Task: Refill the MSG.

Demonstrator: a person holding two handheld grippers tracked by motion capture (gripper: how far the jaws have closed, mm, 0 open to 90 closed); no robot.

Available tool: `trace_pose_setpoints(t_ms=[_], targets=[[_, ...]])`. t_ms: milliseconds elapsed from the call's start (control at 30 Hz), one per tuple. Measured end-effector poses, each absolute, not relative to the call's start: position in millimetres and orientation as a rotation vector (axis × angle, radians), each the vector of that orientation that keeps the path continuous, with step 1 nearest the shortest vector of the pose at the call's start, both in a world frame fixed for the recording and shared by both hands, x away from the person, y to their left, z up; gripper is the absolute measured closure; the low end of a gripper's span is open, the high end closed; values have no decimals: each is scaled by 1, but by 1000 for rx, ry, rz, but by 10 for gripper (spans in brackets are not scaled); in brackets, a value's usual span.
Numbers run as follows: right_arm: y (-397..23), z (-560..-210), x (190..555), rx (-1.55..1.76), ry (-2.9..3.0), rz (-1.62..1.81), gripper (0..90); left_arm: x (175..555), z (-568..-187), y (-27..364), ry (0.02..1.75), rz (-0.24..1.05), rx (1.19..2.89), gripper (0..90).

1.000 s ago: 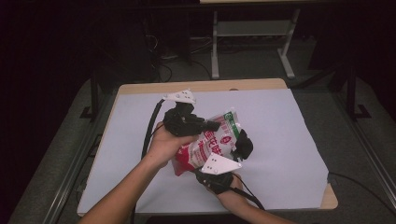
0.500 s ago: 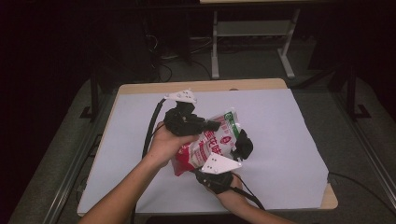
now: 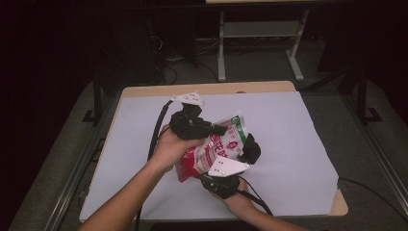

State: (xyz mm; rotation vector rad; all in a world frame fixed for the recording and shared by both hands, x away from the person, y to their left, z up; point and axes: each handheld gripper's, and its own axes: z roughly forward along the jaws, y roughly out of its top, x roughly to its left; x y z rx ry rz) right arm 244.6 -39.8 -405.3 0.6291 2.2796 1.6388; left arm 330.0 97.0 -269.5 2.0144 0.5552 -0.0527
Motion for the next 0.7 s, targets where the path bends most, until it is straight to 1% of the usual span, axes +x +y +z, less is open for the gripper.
trace_pose_setpoints(t_ms=[167, 700], targets=[[-40, -406, 246, 622, 2295, 1641, 900, 331, -271, 93, 563, -50, 2048, 900], [-41, -406, 247, 616, 2296, 1641, 900, 333, -272, 94, 572, -64, 2032, 900]])
